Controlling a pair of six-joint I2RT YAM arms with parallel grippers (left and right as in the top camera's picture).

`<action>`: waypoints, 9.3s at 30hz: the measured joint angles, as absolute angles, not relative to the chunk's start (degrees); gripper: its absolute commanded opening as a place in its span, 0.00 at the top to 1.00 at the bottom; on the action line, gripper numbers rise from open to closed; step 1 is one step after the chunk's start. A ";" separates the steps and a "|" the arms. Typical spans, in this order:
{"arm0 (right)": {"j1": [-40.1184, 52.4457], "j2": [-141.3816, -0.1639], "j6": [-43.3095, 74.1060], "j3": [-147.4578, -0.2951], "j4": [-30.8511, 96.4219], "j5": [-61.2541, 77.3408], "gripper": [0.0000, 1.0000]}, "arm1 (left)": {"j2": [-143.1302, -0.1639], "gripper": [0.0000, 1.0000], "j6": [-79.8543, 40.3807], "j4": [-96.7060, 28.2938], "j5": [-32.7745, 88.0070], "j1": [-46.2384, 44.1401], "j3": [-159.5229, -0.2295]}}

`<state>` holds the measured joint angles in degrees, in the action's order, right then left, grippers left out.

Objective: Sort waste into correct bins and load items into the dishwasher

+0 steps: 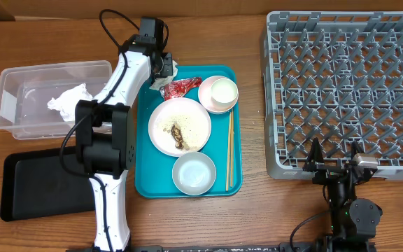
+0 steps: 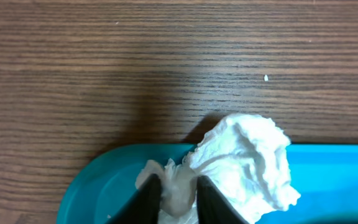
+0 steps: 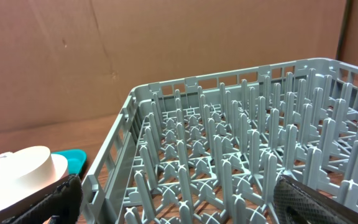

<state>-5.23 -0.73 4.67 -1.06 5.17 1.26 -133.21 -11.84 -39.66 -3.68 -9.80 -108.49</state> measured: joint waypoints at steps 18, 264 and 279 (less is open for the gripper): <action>-5.23 -0.73 4.67 -1.06 5.17 1.26 0.00 | -133.32 0.96 -12.10 -54.98 -3.51 -9.80 -124.55; -5.23 -0.73 4.67 -1.06 5.15 1.26 0.00 | -122.17 0.25 -17.26 -96.66 1.98 -24.01 -146.56; -5.23 -0.73 4.64 -1.06 5.17 1.23 0.00 | -125.89 0.16 -17.82 -91.29 1.98 -26.94 -146.56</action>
<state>-5.23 -0.73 4.64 -1.06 5.17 1.23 -125.89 -17.82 -91.29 1.98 -26.94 -146.56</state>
